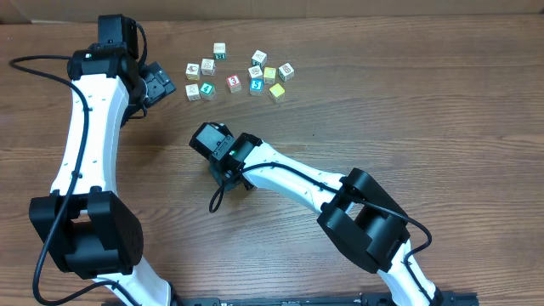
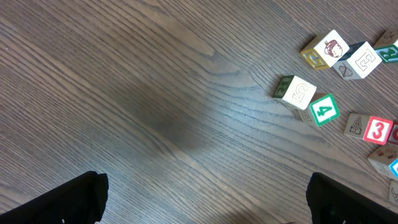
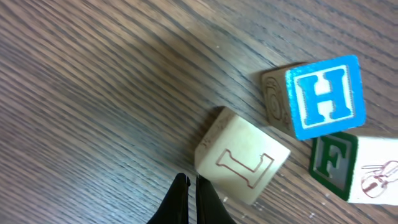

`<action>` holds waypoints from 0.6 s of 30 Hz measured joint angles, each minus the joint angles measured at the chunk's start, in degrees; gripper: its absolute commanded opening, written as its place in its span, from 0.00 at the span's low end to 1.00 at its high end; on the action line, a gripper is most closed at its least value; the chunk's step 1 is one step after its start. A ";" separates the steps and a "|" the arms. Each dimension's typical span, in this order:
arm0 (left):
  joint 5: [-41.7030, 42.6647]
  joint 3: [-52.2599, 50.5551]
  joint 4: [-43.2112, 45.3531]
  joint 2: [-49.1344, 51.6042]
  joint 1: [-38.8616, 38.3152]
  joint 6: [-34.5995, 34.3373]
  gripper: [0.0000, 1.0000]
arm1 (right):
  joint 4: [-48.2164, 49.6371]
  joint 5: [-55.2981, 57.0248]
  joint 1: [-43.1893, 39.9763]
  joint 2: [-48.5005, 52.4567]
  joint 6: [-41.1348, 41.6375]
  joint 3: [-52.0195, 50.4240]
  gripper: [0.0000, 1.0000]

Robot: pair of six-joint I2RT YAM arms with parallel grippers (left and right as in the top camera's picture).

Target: Form a circle

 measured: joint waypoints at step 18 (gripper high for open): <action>0.00 0.00 0.00 0.00 0.00 0.00 1.00 | 2.71 -5.81 0.00 0.00 -0.02 0.37 0.04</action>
